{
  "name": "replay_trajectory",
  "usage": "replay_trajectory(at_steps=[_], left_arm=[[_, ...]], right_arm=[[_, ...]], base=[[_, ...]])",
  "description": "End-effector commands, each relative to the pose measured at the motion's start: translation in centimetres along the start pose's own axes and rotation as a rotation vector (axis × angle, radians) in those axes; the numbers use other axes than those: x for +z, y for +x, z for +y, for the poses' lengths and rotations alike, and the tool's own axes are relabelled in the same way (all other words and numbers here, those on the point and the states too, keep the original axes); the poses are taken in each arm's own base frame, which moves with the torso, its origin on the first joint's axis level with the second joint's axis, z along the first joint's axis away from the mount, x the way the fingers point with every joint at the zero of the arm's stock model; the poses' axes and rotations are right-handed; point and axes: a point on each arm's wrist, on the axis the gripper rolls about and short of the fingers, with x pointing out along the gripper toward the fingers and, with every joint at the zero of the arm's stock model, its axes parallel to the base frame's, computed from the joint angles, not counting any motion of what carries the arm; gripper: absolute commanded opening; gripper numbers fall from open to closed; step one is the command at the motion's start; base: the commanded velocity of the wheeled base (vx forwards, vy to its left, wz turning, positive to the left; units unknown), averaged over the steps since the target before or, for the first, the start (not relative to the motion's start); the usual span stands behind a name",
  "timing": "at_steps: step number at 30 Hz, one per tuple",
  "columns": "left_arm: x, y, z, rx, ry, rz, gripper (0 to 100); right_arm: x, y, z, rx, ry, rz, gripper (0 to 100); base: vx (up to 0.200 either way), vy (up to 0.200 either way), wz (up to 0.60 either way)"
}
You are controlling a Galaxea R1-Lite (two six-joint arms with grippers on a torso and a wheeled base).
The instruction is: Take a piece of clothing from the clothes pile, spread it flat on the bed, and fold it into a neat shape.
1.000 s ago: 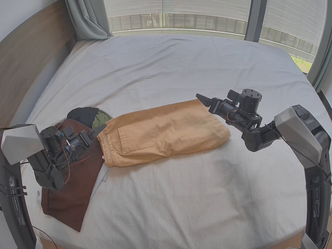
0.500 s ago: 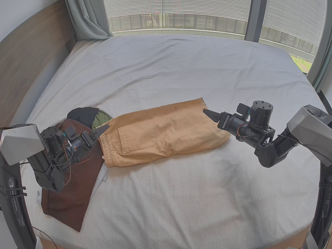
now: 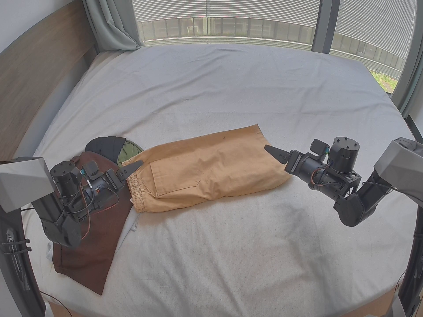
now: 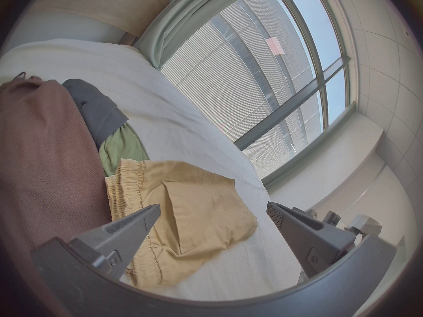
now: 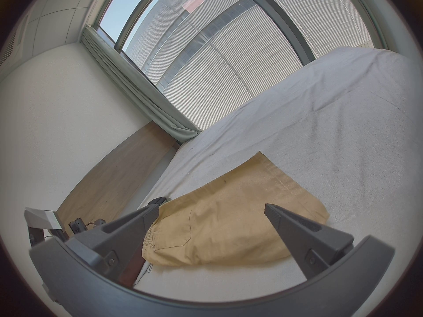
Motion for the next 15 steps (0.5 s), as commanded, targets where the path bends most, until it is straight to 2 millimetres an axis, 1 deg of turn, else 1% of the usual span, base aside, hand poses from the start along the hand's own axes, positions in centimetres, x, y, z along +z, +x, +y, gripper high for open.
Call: replay_trajectory(at_steps=[1, 3, 5, 9, 15], left_arm=[[0.1, -0.8, -1.3, -0.022, 0.032, 0.012, 100], [-0.2, -1.0, -1.4, -0.023, 0.054, 0.028, 100], [-0.5, -1.2, -1.2, -0.017, 0.102, 0.040, 100], [-1.1, -1.6, -1.2, -0.012, 0.146, 0.061, 100], [-1.1, -1.6, -1.2, -0.015, 0.153, 0.065, 100]], right_arm=[[-0.4, -0.2, -0.2, -0.010, 0.004, 0.016, 100], [-0.5, -0.2, -0.3, -0.012, 0.005, 0.016, 100], [-1.1, 0.0, -0.9, -0.022, 0.009, 0.031, 100], [-1.8, 0.1, -1.2, -0.030, 0.014, 0.047, 100], [-2.4, 0.3, -1.4, -0.038, 0.020, 0.071, 100]], base=[[0.000, 0.000, 0.00], [0.000, 0.000, 0.00], [0.000, 0.000, 0.00], [0.000, 0.000, 0.00], [0.000, 0.000, 0.00]])
